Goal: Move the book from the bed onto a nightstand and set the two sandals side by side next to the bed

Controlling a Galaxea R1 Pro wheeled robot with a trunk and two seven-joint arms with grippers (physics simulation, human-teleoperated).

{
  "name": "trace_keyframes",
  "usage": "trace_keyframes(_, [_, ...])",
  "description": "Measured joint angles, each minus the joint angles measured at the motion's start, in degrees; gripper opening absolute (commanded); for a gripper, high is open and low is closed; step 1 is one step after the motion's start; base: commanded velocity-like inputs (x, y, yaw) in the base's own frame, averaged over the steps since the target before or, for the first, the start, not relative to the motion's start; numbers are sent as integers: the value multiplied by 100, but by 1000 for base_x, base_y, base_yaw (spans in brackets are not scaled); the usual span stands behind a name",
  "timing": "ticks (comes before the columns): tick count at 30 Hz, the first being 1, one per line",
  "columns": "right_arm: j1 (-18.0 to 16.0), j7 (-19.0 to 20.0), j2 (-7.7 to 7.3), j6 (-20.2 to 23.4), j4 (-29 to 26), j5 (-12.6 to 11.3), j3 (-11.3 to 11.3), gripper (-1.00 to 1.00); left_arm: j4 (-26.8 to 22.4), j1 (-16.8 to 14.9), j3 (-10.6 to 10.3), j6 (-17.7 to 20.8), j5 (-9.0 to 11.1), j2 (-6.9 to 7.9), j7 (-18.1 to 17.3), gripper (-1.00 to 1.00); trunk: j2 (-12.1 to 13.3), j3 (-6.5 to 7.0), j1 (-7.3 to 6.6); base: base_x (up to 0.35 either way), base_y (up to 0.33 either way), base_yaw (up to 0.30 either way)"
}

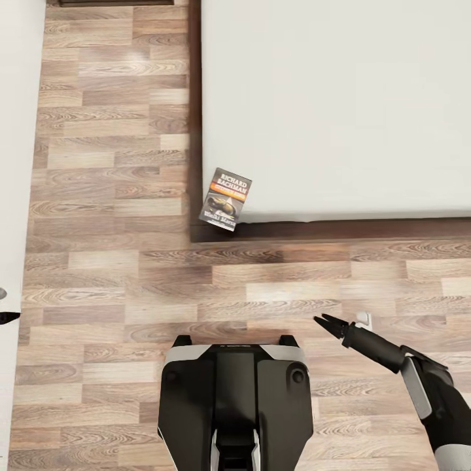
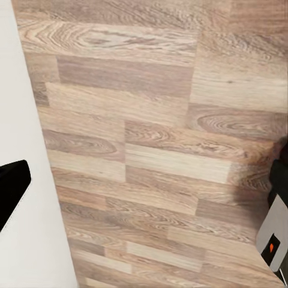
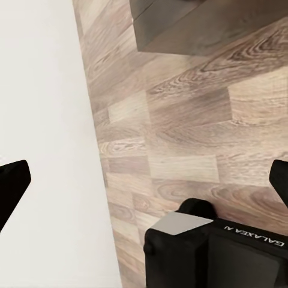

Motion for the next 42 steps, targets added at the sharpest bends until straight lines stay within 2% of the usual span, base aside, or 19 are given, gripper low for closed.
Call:
trace_keyframes(11, [-57, 0, -13, 1, -3, 0, 35, 100, -66, -2, 73, -1, 1, -2, 1, 100, 0, 0, 0, 0, 136, 0])
trace_keyframes(37, [-144, 64, 7, -9, 33, -78, 34, 100, -208, 1, 90, -1, 42, -3, -23, 100, 0, 0, -1, 6, 79, 0])
trace_keyframes(42, [-146, 72, 7, -7, 42, -198, 32, 100, -210, 4, 87, -1, 29, -3, -29, 100, 0, 0, -1, 76, 134, 0])
